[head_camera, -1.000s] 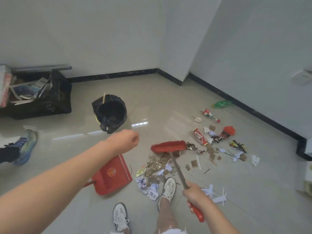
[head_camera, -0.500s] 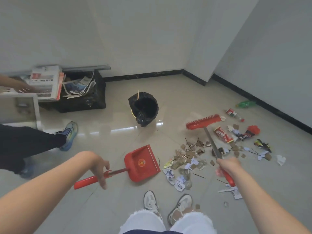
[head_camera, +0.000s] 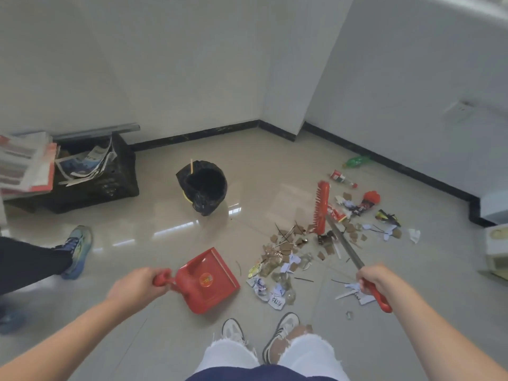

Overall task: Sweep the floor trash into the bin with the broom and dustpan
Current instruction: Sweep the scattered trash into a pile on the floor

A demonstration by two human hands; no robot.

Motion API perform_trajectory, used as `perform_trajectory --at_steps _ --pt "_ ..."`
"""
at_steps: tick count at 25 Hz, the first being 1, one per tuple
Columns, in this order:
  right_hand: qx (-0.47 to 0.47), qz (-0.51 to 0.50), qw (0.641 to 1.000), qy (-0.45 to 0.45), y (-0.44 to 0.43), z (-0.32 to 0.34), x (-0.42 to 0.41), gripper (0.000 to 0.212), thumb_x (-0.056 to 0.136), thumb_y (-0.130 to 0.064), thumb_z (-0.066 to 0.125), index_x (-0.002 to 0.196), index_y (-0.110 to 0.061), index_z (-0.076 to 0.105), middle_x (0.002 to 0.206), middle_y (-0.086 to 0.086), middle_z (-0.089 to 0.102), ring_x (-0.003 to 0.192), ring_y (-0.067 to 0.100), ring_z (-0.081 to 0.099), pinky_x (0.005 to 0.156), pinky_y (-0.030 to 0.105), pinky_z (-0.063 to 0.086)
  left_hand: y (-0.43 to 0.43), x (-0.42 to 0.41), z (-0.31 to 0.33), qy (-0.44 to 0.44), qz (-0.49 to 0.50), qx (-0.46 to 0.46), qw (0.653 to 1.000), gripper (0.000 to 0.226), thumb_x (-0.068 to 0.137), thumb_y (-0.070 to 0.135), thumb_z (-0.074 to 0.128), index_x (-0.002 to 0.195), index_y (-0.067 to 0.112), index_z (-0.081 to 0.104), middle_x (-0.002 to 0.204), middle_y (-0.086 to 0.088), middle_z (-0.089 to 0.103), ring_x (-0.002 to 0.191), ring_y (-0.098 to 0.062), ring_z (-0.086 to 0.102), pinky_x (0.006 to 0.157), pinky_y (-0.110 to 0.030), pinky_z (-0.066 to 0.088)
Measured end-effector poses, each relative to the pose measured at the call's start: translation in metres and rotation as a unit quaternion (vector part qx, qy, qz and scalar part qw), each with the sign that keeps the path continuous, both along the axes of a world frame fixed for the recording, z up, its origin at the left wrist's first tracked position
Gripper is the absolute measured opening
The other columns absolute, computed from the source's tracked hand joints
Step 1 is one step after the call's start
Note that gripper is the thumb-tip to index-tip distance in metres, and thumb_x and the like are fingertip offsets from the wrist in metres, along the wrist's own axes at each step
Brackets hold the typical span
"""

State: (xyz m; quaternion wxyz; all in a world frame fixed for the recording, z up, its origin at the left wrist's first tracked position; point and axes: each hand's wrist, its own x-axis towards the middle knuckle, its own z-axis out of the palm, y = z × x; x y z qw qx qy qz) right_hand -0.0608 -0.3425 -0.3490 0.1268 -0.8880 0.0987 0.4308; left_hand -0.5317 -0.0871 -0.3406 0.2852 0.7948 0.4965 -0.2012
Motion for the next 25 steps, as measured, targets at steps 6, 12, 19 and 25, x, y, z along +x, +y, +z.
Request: perform_trajectory --at_steps 6,12,19,25 --pt "-0.06 0.057 0.996 -0.043 -0.045 0.01 0.045 0.015 0.07 0.008 0.054 0.057 0.0 0.052 0.043 0.014 0.047 0.037 0.022 0.043 0.044 0.02 0.036 0.02 0.111 0.046 -0.012 -0.092 0.086 0.992 0.026 0.077 0.057 0.057 0.068 0.032 0.058 0.065 0.016 0.057 0.069 -0.012 0.055 0.051 -0.023 0.036" --pt "0.03 -0.113 0.993 0.024 -0.043 0.002 0.163 0.031 0.089 0.0 0.045 0.059 -0.009 0.039 0.046 0.004 0.038 0.024 0.012 0.029 0.038 0.012 0.023 0.01 0.235 0.046 -0.055 -0.094 0.127 0.986 0.027 0.077 0.054 0.055 0.087 0.03 0.062 0.071 0.015 0.061 0.073 -0.009 0.058 0.056 -0.025 0.043" --pt "0.084 -0.139 0.987 0.011 -0.025 -0.03 0.327 0.032 0.092 0.009 0.035 0.076 -0.018 0.044 0.057 0.007 0.035 0.025 0.009 0.029 0.031 0.008 0.027 0.029 0.427 0.017 -0.06 -0.084 0.116 0.988 0.015 0.082 0.047 0.057 0.092 0.041 0.066 0.077 0.017 0.065 0.076 -0.008 0.059 0.061 -0.025 0.048" --pt "0.026 -0.095 0.995 -0.002 0.014 -0.097 0.461 0.026 0.092 0.005 0.031 0.072 -0.007 0.041 0.037 0.004 0.038 0.022 0.01 0.028 0.037 0.009 0.028 0.059 0.568 -0.01 -0.056 -0.108 0.131 0.984 0.023 0.081 0.053 0.058 0.094 0.037 0.066 0.085 0.014 0.068 0.087 -0.018 0.064 0.074 -0.032 0.053"
